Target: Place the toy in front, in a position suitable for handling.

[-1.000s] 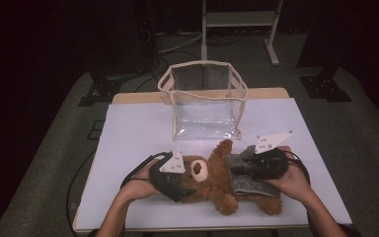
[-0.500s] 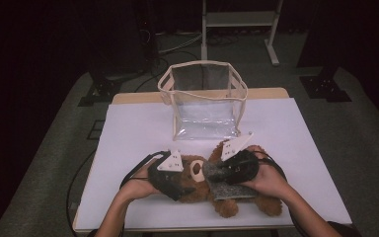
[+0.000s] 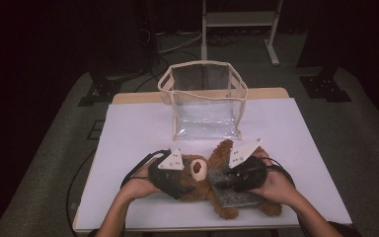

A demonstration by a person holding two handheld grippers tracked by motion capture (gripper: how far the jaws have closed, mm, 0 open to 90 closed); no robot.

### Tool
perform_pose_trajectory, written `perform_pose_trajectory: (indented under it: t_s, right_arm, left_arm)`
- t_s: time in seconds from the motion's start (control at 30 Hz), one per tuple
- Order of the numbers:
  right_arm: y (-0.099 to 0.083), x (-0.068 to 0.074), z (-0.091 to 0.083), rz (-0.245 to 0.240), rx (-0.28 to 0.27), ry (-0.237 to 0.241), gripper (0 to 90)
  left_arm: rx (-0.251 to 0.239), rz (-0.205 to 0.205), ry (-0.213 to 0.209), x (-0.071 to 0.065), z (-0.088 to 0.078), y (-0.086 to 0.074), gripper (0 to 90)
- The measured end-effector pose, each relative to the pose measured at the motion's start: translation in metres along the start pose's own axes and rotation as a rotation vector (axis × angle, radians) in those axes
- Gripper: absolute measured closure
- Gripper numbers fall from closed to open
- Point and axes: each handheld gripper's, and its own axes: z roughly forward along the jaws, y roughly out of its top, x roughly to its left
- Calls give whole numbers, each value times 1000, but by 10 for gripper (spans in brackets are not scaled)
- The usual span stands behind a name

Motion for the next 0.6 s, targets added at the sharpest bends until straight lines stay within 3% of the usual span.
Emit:
perform_pose_trajectory:
  t_s: [0.13,0.23,0.47,0.6]
  right_arm:
    - [1,8,12,-25,22,17,720]
    - [-2,10,9,-31,15,12,720]
    - [-24,10,-21,20,-37,-41,721]
    - [-45,9,-43,82,-72,-87,721]
  left_arm:
    - [4,8,-5,1,-1,-1,139]
    - [-2,3,-8,1,-1,-1,139]
    - [-5,-3,-9,1,-1,-2,139]
    - [-7,-7,-9,1,-1,-2,139]
